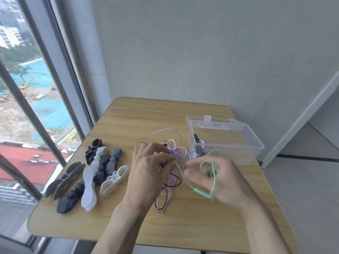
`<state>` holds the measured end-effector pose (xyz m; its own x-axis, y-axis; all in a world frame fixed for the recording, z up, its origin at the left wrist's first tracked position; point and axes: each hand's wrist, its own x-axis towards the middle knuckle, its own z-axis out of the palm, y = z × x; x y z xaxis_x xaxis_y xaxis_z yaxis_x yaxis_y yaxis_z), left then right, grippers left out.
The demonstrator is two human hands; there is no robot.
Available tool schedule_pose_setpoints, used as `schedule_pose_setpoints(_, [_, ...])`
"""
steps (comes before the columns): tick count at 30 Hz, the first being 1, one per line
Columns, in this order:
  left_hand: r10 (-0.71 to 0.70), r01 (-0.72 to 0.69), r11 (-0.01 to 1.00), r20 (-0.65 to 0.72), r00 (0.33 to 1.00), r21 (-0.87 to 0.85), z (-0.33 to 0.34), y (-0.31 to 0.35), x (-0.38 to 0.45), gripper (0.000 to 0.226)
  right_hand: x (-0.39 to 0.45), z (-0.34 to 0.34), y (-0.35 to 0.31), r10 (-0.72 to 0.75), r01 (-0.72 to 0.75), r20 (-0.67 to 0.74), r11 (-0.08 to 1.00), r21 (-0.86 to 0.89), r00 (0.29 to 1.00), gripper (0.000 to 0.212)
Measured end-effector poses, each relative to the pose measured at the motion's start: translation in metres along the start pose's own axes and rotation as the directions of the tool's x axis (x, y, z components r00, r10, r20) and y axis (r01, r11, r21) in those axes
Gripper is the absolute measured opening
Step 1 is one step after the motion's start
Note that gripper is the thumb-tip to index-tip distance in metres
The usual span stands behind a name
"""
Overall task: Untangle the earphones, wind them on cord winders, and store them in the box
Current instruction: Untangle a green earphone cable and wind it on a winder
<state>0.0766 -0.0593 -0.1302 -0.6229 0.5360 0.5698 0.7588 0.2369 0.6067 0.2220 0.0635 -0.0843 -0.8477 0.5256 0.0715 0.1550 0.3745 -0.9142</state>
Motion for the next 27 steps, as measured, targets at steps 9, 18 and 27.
schedule_pose_setpoints(9, [0.072, -0.072, 0.997, 0.022, 0.997, 0.0, 0.001, 0.004, -0.001, 0.018, 0.008, 0.014, 0.004, -0.11, 0.117, -0.079, 0.989, 0.09, 0.991, 0.03])
schedule_pose_setpoints(18, [-0.013, 0.013, 1.0, 0.035, 0.999, -0.02, -0.008, 0.011, 0.001, 0.033, 0.018, 0.016, 0.009, 0.004, 0.214, -0.538, 0.915, 0.342, 0.843, 0.022])
schedule_pose_setpoints(27, [-0.179, 0.196, 0.945, 0.088, 0.98, -0.261, -0.022, 0.02, 0.005, 0.023, 0.03, 0.021, 0.004, 0.295, 0.325, -0.622, 0.65, 0.687, 0.726, 0.026])
